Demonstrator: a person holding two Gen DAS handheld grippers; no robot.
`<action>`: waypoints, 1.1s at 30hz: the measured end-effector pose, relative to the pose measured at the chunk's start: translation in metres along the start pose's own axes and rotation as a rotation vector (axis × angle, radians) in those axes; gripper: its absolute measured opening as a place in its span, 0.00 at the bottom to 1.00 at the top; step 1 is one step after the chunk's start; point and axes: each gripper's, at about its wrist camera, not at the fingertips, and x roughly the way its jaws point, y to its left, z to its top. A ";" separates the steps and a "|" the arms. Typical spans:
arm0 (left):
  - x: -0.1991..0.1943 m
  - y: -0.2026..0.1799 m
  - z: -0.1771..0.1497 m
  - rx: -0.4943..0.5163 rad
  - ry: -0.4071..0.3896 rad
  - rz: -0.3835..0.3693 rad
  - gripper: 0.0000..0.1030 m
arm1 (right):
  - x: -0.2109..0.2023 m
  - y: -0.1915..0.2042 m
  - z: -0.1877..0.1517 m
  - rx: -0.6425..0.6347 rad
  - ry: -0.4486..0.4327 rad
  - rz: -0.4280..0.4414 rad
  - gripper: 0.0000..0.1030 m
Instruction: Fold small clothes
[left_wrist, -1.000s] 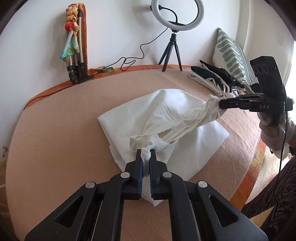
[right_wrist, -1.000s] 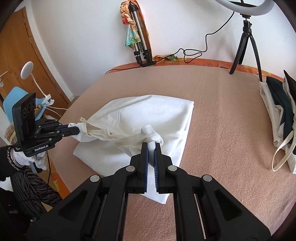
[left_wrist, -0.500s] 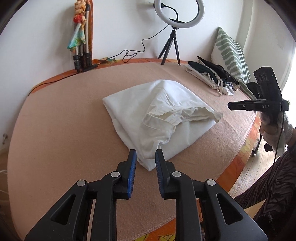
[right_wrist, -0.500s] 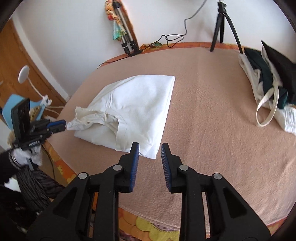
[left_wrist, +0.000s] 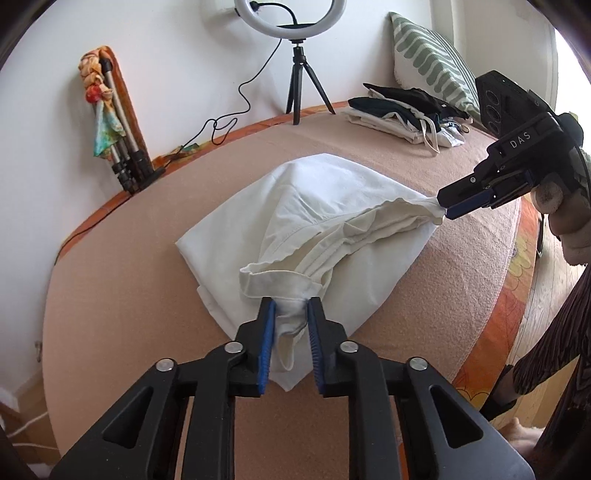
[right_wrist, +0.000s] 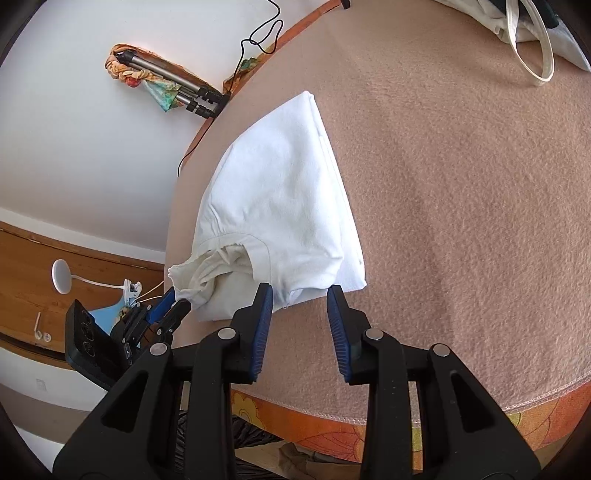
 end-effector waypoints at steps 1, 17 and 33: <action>-0.001 0.002 0.001 -0.002 -0.007 -0.010 0.08 | -0.001 0.002 0.000 -0.010 -0.004 0.005 0.18; -0.032 -0.002 -0.035 0.158 0.075 -0.151 0.10 | -0.028 0.012 -0.007 -0.185 -0.022 -0.245 0.07; 0.005 0.021 0.051 -0.131 -0.055 -0.159 0.10 | -0.004 0.116 0.053 -0.562 -0.126 -0.113 0.09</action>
